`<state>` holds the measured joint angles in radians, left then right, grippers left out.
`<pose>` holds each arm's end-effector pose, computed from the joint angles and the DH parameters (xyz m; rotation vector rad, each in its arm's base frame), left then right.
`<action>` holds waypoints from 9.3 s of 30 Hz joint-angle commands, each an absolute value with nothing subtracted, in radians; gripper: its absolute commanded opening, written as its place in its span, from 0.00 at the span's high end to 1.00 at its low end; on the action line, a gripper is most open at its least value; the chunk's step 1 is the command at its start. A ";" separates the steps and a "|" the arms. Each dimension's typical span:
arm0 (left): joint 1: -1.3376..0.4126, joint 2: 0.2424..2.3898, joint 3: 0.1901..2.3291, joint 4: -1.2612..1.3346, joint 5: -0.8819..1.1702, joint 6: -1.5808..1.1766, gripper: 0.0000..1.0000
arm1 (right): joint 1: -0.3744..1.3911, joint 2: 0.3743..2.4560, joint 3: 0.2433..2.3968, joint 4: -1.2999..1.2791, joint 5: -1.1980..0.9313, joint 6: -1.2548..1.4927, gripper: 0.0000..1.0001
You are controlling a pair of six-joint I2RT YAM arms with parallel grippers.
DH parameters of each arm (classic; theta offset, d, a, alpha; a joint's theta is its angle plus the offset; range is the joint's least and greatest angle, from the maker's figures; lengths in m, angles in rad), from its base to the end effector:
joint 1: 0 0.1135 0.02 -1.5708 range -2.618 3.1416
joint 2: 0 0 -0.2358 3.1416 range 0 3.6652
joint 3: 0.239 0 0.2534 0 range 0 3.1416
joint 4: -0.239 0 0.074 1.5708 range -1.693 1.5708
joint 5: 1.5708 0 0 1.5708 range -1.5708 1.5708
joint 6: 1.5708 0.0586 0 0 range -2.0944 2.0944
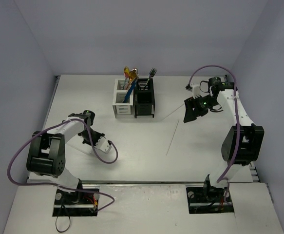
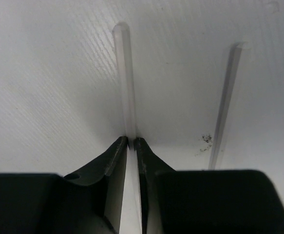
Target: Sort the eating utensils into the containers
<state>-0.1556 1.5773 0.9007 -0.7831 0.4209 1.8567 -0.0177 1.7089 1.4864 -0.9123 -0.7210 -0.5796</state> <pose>0.2583 -0.0648 0.1152 2.3324 1.4389 -0.2716 0.3563 0.0324 0.2443 -0.8692 2.2798 0.7175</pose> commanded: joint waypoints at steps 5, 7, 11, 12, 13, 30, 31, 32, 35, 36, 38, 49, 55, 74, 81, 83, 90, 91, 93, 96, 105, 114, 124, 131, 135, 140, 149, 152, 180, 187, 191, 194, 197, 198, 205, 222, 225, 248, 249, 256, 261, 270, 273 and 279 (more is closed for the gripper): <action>-0.259 1.663 0.945 -0.818 0.335 1.740 0.96 | -0.011 1.712 1.520 -0.932 -0.740 -0.590 0.36; -0.292 1.667 0.952 -0.816 0.323 1.696 1.00 | -0.011 1.709 1.524 -0.931 -0.744 -0.585 0.36; -0.343 1.667 0.988 -0.815 0.266 1.597 1.00 | -0.009 1.699 1.543 -0.932 -0.754 -0.568 0.36; -0.349 1.652 0.995 -0.814 0.268 1.578 1.00 | -0.009 1.696 1.546 -0.931 -0.760 -0.564 0.36; -0.352 1.626 1.000 -0.813 0.275 1.566 1.00 | -0.009 1.693 1.549 -0.931 -0.765 -0.559 0.36; -0.614 0.915 0.884 -0.739 0.281 2.021 1.00 | 0.121 1.676 1.571 -0.930 -1.089 -0.449 0.34; -0.624 0.877 0.851 -0.713 0.306 2.084 1.00 | 0.147 1.689 1.584 -0.930 -1.115 -0.442 0.33; -0.631 0.842 0.820 -0.692 0.334 2.151 1.00 | 0.174 1.702 1.596 -0.931 -1.138 -0.434 0.33; -0.643 0.782 0.783 -0.651 0.442 2.285 1.00 | 0.245 1.743 1.633 -0.931 -1.207 -0.420 0.32; -0.648 0.776 0.774 -0.643 0.458 2.315 1.00 | 0.274 1.756 1.650 -0.930 -1.221 -0.415 0.32; -0.658 0.770 0.761 -0.603 0.484 2.360 1.00 | 0.343 1.788 1.672 -0.930 -1.254 -0.404 0.31; -0.697 0.815 0.794 -0.546 0.558 2.421 1.00 | 0.513 1.995 1.861 -0.921 -1.352 -0.322 0.32; -0.729 0.813 0.805 -0.546 0.574 2.425 1.00 | 0.552 2.065 1.951 -0.920 -1.396 -0.304 0.32; -0.795 0.882 0.848 -0.515 0.572 2.447 1.00 | 0.624 2.165 2.022 -0.920 -1.424 -0.288 0.36; -0.809 0.885 0.848 -0.515 0.571 2.452 1.00 | 0.637 2.184 2.043 -0.920 -1.457 -0.296 0.65; -0.809 0.888 0.848 -0.515 0.571 2.454 1.00 | 0.640 2.183 2.045 -0.921 -1.474 -0.299 0.72; -0.809 0.898 0.841 -0.490 0.560 2.450 0.91 | 0.641 2.165 2.025 -0.925 -1.485 -0.304 1.00; -0.810 0.896 0.832 -0.474 0.556 2.442 0.73 | 0.639 2.158 2.020 -0.925 -1.486 -0.306 1.00; -0.810 0.886 0.810 -0.441 0.552 2.420 0.41 | 0.637 2.154 2.019 -0.925 -1.484 -0.309 1.00; -0.810 0.860 0.799 -0.401 0.554 2.357 0.16 | 0.624 2.140 2.011 -0.923 -1.452 -0.316 1.00; -0.810 0.769 0.783 -0.395 0.615 2.098 0.14 | 0.500 1.995 1.952 -0.913 -1.240 -0.336 1.00; -0.822 0.761 0.848 -0.396 0.449 1.600 0.14 | 0.180 1.880 2.075 -0.878 -1.069 -0.297 1.00; -0.834 0.920 1.060 -0.514 0.164 0.928 0.14 | 0.065 1.724 2.023 -0.682 -0.902 -0.255 1.00; -0.810 0.978 1.141 -0.620 0.084 0.477 0.14 | 0.066 1.564 1.692 -0.169 -0.697 -0.026 1.00; -0.635 0.979 1.128 -0.642 0.212 0.255 0.14 | 0.079 1.554 1.579 0.101 -0.645 0.161 1.00; -0.427 0.977 1.070 -0.658 0.383 0.103 0.14 | 0.182 1.634 1.589 0.269 -0.616 0.280 1.00; -0.340 0.940 0.991 -0.662 0.391 0.077 0.13 | 0.330 1.816 1.732 0.314 -0.485 0.227 1.00; -0.314 0.936 0.986 -0.687 0.376 0.093 0.13 | 0.348 1.840 1.727 0.313 -0.466 0.178 1.00; -0.142 1.296 1.080 -1.061 0.348 1.445 0.40 | 0.485 1.741 1.447 0.305 -0.410 -0.019 0.38; -0.235 1.284 0.900 -0.975 0.299 1.567 0.44 | 0.392 1.688 1.487 0.269 -0.486 0.102 0.38; -0.272 1.295 0.828 -0.841 0.271 1.567 0.46 | 0.293 1.663 1.501 0.268 -0.552 0.182 0.39; -0.297 1.320 0.805 -0.780 0.259 1.554 0.47 | 0.238 1.642 1.500 0.267 -0.585 0.206 0.40; -0.315 1.338 0.771 -0.735 0.239 1.570 0.49 | 0.193 1.626 1.500 0.262 -0.602 0.216 0.40; -0.318 1.344 0.755 -0.730 0.232 1.585 0.49 | 0.172 1.624 1.500 0.262 -0.611 0.223 0.41; -0.330 1.374 0.700 -0.708 0.215 1.631 0.49 | 0.068 1.636 1.505 0.262 -0.657 0.270 0.42; -0.406 1.488 0.728 -0.689 0.224 1.651 0.96 | 0.046 1.648 1.499 0.260 -0.711 0.280 0.47; -0.431 1.528 0.757 -0.688 0.202 1.615 1.00 | 0.038 1.641 1.489 0.259 -0.718 0.281 0.48; -0.839 0.787 0.754 -0.589 0.074 2.339 1.00 | 0.448 1.685 1.392 0.241 -1.077 0.491 0.37; -0.848 0.790 0.756 -0.576 0.082 2.346 1.00 | 0.485 1.711 1.417 0.242 -1.089 0.507 0.37; -0.908 0.836 0.795 -0.520 0.121 2.376 1.00 | 0.595 1.853 1.540 0.244 -1.134 0.587 0.31; -0.933 0.846 0.801 -0.521 0.137 2.388 1.00 | 0.619 1.916 1.596 0.244 -1.132 0.592 0.31; -0.946 0.855 0.810 -0.521 0.147 2.398 1.00 | 0.634 1.962 1.638 0.244 -1.151 0.581 0.81; -0.946 0.856 0.797 -0.494 0.125 2.393 0.94 | 0.631 1.954 1.633 0.242 -1.158 0.577 1.00; -0.946 0.807 0.733 -0.381 0.095 2.267 0.06 | 0.576 1.899 1.606 0.239 -1.163 0.575 1.00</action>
